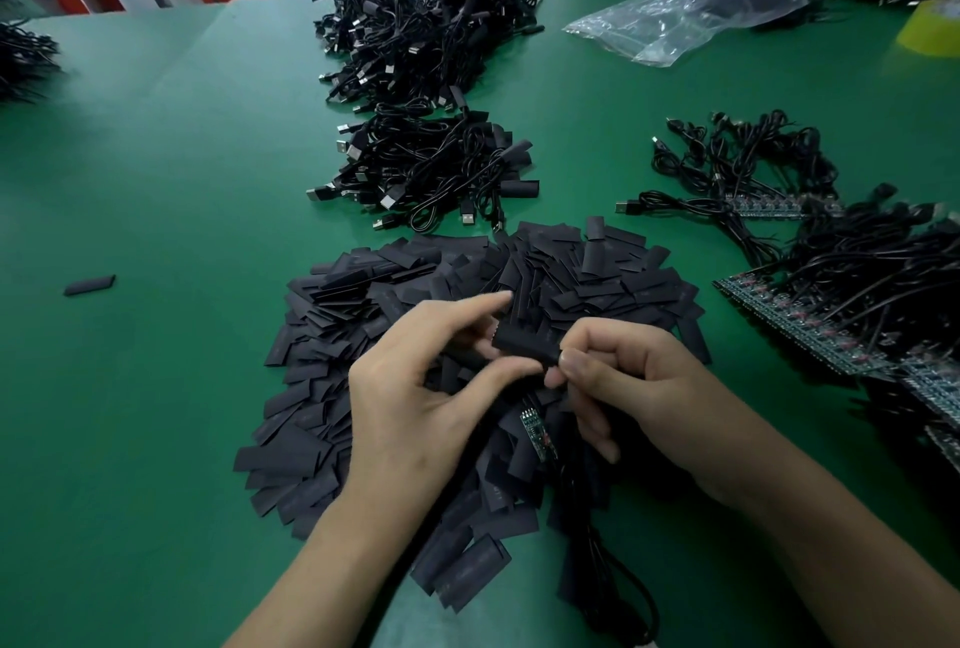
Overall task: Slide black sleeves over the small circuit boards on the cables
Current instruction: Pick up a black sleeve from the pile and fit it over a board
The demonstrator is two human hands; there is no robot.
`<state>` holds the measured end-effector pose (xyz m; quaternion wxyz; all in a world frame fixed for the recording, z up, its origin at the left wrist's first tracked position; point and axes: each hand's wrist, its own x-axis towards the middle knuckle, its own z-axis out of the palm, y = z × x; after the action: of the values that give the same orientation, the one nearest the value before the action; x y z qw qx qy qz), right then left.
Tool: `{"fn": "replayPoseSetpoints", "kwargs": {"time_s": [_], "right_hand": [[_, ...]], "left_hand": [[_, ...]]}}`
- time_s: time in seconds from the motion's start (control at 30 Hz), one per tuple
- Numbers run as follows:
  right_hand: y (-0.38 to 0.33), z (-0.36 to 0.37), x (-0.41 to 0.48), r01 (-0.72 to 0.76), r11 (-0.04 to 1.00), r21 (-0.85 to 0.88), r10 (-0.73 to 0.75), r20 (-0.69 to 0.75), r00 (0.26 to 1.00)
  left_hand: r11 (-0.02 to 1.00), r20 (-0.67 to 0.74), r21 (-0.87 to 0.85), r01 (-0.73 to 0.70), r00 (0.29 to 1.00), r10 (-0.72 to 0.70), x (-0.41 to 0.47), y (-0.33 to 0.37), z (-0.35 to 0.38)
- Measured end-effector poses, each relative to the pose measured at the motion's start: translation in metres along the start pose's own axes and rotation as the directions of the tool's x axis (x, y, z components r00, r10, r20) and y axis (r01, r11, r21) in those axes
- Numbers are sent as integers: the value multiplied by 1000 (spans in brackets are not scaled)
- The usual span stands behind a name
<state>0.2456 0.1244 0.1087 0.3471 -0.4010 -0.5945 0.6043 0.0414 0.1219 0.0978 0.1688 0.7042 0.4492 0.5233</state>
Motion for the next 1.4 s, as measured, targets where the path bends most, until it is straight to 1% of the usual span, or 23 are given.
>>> {"fn": "replayPoseSetpoints", "kwargs": {"time_s": [0.07, 0.13, 0.2, 0.3, 0.47, 0.73, 0.97, 1.17, 1.3, 1.33, 1.4], "right_hand": [[1, 2, 0, -10, 998, 57, 10, -7, 1000], [2, 4, 0, -12, 996, 84, 13, -15, 1000], [2, 5, 1, -11, 995, 97, 14, -21, 1000], [2, 6, 0, -9, 995, 102, 12, -27, 1000], [-1, 7, -2, 37, 999, 35, -36, -35, 999], [0, 6, -1, 38, 999, -37, -39, -32, 999], [-2, 6, 0, 45, 996, -78, -44, 9, 999], [-2, 5, -1, 6, 1000, -21, -5, 5, 1000], [-4, -2, -1, -36, 999, 3, 36, 5, 999], [-4, -3, -1, -31, 999, 41, 31, 1, 1000], [-4, -4, 0, -15, 980, 200, 21, -30, 999]], "left_hand": [[999, -63, -18, 36, 997, -37, -2, 3, 2], [998, -88, -28, 48, 995, -50, -4, 4, 5], [999, -90, -17, 47, 995, -48, -4, 4, 7], [999, -58, 5, 52, 997, -51, -3, 4, 7], [998, -11, 9, 55, 998, -55, -1, 3, 7], [997, 13, 73, -19, 1000, 18, 0, 0, 3], [989, -8, 144, -41, 999, 42, 1, -2, 2], [991, -42, 134, -31, 998, 37, 1, -4, 1], [994, -65, 108, 11, 998, -4, 2, -5, -2], [996, -51, 82, 40, 998, -36, 2, -3, -1], [992, 14, 5, 127, 992, -128, 1, 2, 3]]}}
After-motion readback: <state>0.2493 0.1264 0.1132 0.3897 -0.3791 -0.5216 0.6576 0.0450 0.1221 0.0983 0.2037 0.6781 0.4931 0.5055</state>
